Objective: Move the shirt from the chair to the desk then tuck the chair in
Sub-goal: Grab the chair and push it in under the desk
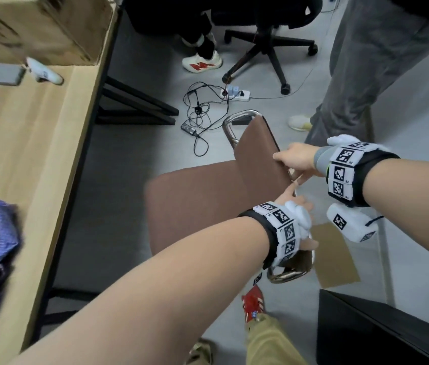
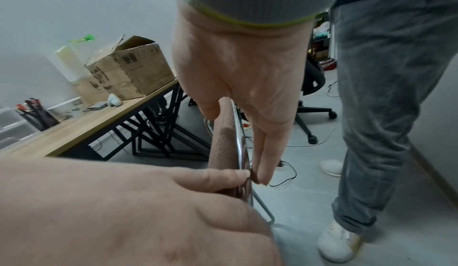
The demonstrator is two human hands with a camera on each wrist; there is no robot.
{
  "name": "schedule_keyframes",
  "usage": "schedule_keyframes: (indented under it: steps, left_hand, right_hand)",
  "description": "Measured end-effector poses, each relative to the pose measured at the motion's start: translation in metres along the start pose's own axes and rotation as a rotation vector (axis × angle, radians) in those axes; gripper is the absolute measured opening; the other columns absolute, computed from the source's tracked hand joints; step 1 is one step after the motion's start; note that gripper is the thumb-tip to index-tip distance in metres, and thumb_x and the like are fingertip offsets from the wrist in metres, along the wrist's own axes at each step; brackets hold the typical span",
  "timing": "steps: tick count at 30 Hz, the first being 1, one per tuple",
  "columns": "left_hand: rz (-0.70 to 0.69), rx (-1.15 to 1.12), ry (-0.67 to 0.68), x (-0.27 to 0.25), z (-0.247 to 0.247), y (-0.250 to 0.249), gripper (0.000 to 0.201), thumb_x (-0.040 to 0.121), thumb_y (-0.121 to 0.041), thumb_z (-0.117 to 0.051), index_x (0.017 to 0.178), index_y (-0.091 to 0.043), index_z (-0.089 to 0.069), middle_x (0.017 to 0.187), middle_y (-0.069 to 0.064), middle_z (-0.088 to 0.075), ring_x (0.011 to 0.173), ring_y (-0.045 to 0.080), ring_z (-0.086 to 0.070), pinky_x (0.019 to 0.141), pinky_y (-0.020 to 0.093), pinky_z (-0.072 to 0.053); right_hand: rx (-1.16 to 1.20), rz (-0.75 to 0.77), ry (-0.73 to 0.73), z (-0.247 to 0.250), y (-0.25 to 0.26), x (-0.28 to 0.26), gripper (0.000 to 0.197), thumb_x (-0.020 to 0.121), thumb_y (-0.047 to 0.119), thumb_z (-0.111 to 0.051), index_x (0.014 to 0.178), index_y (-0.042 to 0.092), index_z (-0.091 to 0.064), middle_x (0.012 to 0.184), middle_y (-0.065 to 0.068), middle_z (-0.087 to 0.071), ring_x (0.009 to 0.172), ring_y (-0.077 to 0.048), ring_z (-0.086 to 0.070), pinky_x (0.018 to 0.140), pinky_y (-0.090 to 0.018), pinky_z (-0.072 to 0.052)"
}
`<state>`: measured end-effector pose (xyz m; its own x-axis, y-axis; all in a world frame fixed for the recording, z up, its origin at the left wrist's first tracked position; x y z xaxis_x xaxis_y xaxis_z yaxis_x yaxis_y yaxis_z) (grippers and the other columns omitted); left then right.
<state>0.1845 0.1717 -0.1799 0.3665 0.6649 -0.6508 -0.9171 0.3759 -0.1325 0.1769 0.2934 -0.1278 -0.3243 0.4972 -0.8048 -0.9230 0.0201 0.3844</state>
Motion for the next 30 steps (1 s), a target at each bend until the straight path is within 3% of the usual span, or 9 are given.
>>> schedule_keyframes:
  steps: [4,7,16,20,22,24,26,28,30]
  left_hand:
    - [0.004,0.217,0.009,-0.033,-0.038,0.009,0.077,0.084,-0.076,-0.035,0.130,-0.020,-0.061,0.138,0.005,-0.058,0.134,0.030,-0.045,0.120,0.056,-0.011]
    - [-0.021,0.342,0.054,-0.073,-0.041,0.015,0.057,0.095,-0.064,-0.035,0.125,-0.025,-0.063,0.137,-0.003,-0.059,0.132,0.020,-0.047,0.121,0.046,-0.014]
    - [-0.066,0.225,0.110,-0.165,-0.122,0.036,0.036,0.104,-0.034,-0.035,0.136,-0.033,-0.050,0.147,-0.012,-0.048,0.144,0.010,-0.030,0.124,0.039,-0.007]
    - [0.253,-0.146,0.030,-0.191,-0.153,0.052,0.069,0.099,-0.044,0.006,0.143,-0.024,-0.043,0.151,-0.003,-0.043,0.143,0.016,-0.034,0.114,0.017,-0.028]
    - [0.164,-0.086,0.078,-0.202,-0.174,0.054,0.050,0.103,-0.045,-0.016,0.140,-0.029,-0.046,0.149,-0.009,-0.046,0.143,0.015,-0.033,0.120,0.030,-0.019]
    - [0.540,-0.477,0.380,-0.207,-0.203,0.063,0.048,0.102,-0.043,-0.019,0.133,-0.035,-0.055,0.136,-0.026,-0.053,0.134,-0.001,-0.041,0.119,0.030,-0.016]
    - [0.902,-0.369,0.085,-0.205,-0.254,0.080,0.075,0.099,-0.028,0.009,0.142,-0.026,-0.052,0.124,-0.040,-0.056,0.096,-0.036,-0.044,0.100,0.008,-0.019]
    - [1.093,-0.304,0.025,-0.214,-0.277,0.087,0.072,0.097,-0.025,0.014,0.156,-0.017,-0.026,0.159,-0.003,-0.036,0.083,-0.041,-0.041,0.084,0.002,-0.020]
    - [0.778,-0.409,0.231,-0.230,-0.273,0.086,0.054,0.103,-0.038,-0.009,0.148,-0.033,-0.038,0.151,0.018,-0.038,0.126,-0.013,-0.045,0.101,0.009,-0.023]
  right_hand:
    - [-0.006,0.070,-0.001,-0.031,0.034,-0.003,0.028,0.098,0.038,-0.052,0.087,0.013,-0.052,0.093,-0.005,-0.060,0.106,-0.034,-0.070,0.074,-0.038,-0.056]
    - [0.015,0.114,0.012,-0.058,0.065,-0.005,0.027,0.094,0.038,-0.058,0.087,0.012,-0.055,0.095,-0.009,-0.065,0.108,-0.032,-0.072,0.080,-0.042,-0.060]
    - [-0.071,0.121,-0.015,-0.145,0.134,0.007,0.013,0.088,0.012,-0.062,0.090,-0.001,-0.061,0.077,-0.019,-0.068,0.075,-0.036,-0.073,0.074,-0.044,-0.065]
    - [-0.017,0.087,-0.032,-0.181,0.163,0.005,0.014,0.090,0.003,-0.062,0.078,0.001,-0.054,0.066,-0.017,-0.061,0.062,-0.036,-0.068,0.063,-0.045,-0.063]
    - [0.038,0.072,-0.003,-0.194,0.179,0.004,0.019,0.093,0.002,-0.061,0.078,0.004,-0.049,0.070,-0.017,-0.058,0.059,-0.032,-0.062,0.064,-0.045,-0.061]
    - [0.067,0.079,0.041,-0.209,0.195,0.002,0.020,0.096,0.002,-0.059,0.079,0.006,-0.048,0.075,-0.016,-0.057,0.060,-0.028,-0.060,0.062,-0.043,-0.063]
    - [0.057,0.107,0.102,-0.224,0.215,0.005,0.020,0.097,-0.001,-0.055,0.079,0.007,-0.050,0.082,-0.020,-0.060,0.063,-0.026,-0.059,0.062,-0.042,-0.065]
    - [0.101,0.100,0.116,-0.232,0.227,0.007,0.013,0.099,0.000,-0.051,0.088,0.006,-0.050,0.083,-0.022,-0.058,0.062,-0.027,-0.057,0.046,-0.034,-0.059]
    - [0.154,0.065,0.121,-0.241,0.240,0.011,0.004,0.101,0.000,-0.047,0.098,0.003,-0.048,0.078,-0.017,-0.051,0.062,-0.030,-0.056,0.037,-0.033,-0.055]
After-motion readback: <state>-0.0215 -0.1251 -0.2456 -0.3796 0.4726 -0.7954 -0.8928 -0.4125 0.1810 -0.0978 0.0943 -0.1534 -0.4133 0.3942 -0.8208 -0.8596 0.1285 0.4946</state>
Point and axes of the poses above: each hand's wrist, its own x-axis towards the middle knuckle, its own z-axis out of the back of the hand, y = z × x, the point moved 1 cm from there along x, towards the middle knuckle
